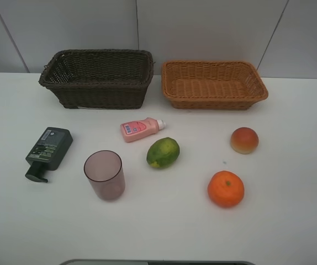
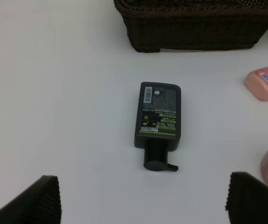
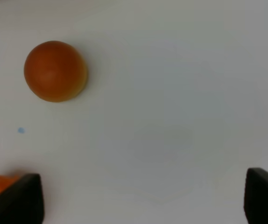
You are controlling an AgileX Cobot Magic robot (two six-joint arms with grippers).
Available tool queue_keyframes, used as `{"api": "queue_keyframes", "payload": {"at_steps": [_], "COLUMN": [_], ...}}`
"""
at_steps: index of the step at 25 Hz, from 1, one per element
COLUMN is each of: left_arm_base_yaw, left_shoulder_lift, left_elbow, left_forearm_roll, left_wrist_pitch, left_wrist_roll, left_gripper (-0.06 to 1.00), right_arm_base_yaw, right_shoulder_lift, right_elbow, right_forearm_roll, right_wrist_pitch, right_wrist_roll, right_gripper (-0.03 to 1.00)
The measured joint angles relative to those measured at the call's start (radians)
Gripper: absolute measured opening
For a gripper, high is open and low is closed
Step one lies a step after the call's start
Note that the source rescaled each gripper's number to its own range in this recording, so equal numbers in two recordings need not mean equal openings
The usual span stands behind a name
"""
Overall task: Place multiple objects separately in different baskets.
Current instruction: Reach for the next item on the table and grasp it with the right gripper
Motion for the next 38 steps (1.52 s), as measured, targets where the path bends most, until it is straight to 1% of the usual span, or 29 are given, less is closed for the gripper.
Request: {"api": "queue_keyframes", "payload": {"at_steps": [2,6,8,14,18,20,23,34,38], "left_arm_base_yaw": [0.0,0.0,0.0,0.0,0.0,0.0,0.0,0.0,0.0], "left_shoulder_lift": [0.0,0.0,0.0,0.0,0.0,0.0,0.0,0.0,0.0], "left_elbow": [0.0,0.0,0.0,0.0,0.0,0.0,0.0,0.0,0.0], "left_forearm_roll": [0.0,0.0,0.0,0.0,0.0,0.0,0.0,0.0,0.0], "left_wrist_pitch": [0.0,0.0,0.0,0.0,0.0,0.0,0.0,0.0,0.0], "left_wrist_roll": [0.0,0.0,0.0,0.0,0.0,0.0,0.0,0.0,0.0], "left_gripper": [0.92,0.92,0.92,0.92,0.92,0.92,0.92,0.92,0.92], "right_arm_base_yaw": [0.028,0.114,0.147,0.21,0.227,0.228,0.229,0.228,0.228], "right_shoulder_lift": [0.112,0.326,0.436,0.725,0.858,0.903,0.953,1.04,1.061], "right_elbow": [-0.042,-0.14,-0.204,-0.387,-0.47,-0.485,-0.487,-0.489,-0.489], "right_forearm_roll": [0.001,-0.001,-0.001,-0.003,-0.004,-0.004,-0.004,-0.003,0.003], "right_wrist_pitch": [-0.032,-0.099,-0.116,-0.113,-0.097,-0.083,-0.063,-0.07,-0.087], "right_wrist_roll": [0.002,0.003,0.025,0.141,0.191,0.201,0.205,0.203,0.19], "right_gripper": [0.85,0.85,0.85,0.85,0.87,0.95,0.99,1.0,1.0]}}
